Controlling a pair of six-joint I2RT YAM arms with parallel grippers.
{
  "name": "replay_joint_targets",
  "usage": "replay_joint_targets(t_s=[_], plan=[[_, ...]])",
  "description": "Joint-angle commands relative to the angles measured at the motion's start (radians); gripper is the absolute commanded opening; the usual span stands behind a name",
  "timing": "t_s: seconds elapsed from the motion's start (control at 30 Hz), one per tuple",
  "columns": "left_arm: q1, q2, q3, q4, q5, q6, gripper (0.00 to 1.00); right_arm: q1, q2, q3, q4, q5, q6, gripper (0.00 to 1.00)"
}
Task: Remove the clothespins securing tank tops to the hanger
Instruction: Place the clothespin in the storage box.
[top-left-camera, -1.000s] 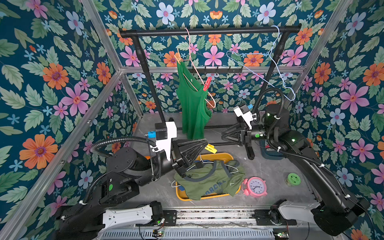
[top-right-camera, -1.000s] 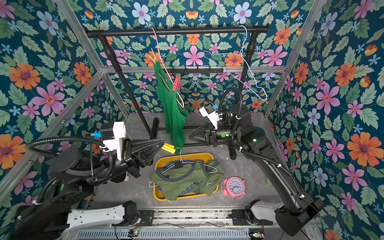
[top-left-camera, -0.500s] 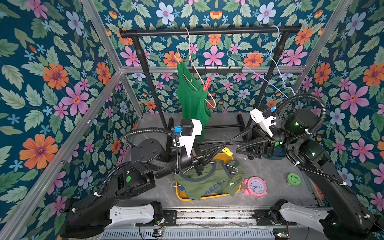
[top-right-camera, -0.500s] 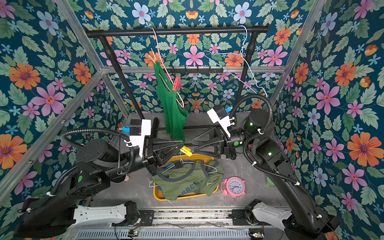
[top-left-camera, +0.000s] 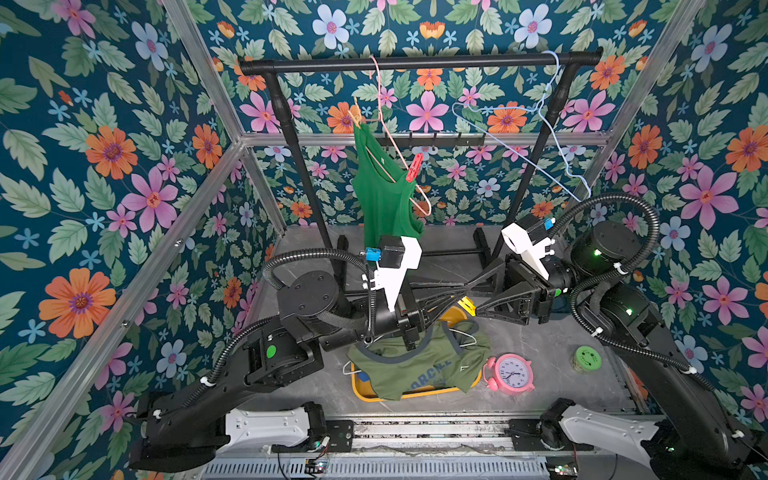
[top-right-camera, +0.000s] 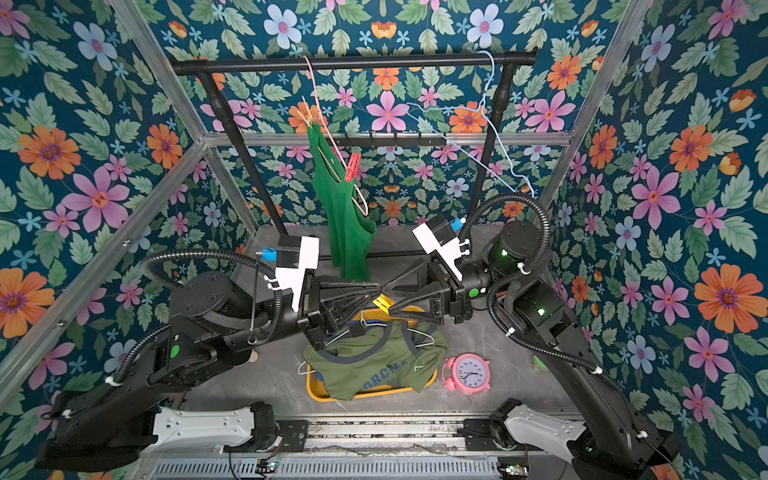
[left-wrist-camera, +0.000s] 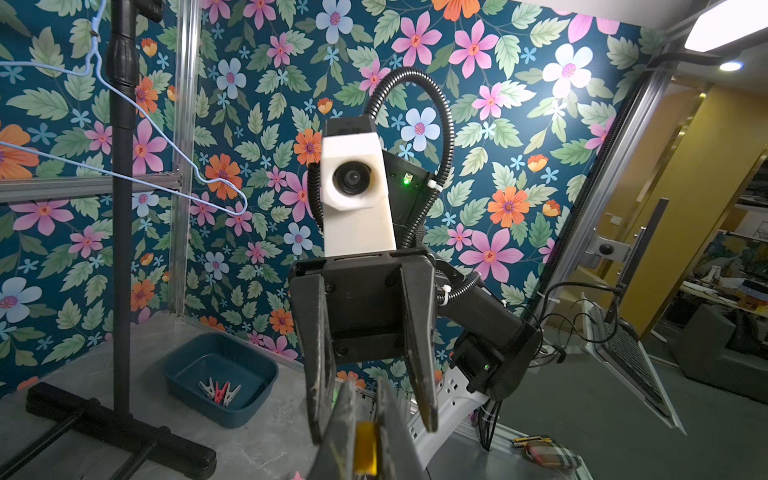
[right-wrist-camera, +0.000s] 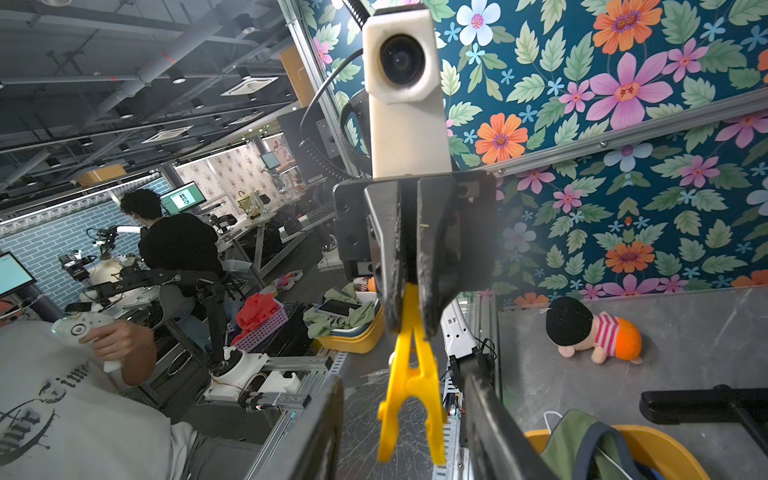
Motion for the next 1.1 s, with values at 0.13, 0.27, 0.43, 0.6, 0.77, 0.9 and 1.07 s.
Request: replay_joint_targets(t_s=[0.13,0.27,0.43,0.6,0.77,0.9,1.07], plan=[[0.0,0.0,0.004,0.064,0.005,-0.009,0.0,0.017,0.004,-0.011,0.033,-0.023,0.003,0.47],[0.001,0.002,0.005,0.075,0.008,-0.008,0.0,0.029,0.001,-0.017,0.033,-0.025,0.003,0.44],[0.0,0.018,0.008,0.071,0.027,-0.009,0.0,0.032,-0.002,-0.014,0.032,-0.02,0.003,0.38],[-0.001,0.019,0.007,0.068,0.031,-0.011,0.0,0.032,-0.005,-0.009,0.03,-0.019,-0.001,0.3],[0.0,0.008,-0.001,0.069,0.039,-0.015,0.0,0.032,-0.002,-0.006,0.019,-0.014,-0.01,0.18],[0.0,0.006,-0.006,0.067,0.045,-0.017,0.05,0.033,0.006,-0.006,0.038,-0.016,0.002,0.09],[0.0,0.009,-0.008,0.066,0.054,-0.018,0.14,0.033,0.011,-0.003,0.047,-0.014,0.008,0.03]])
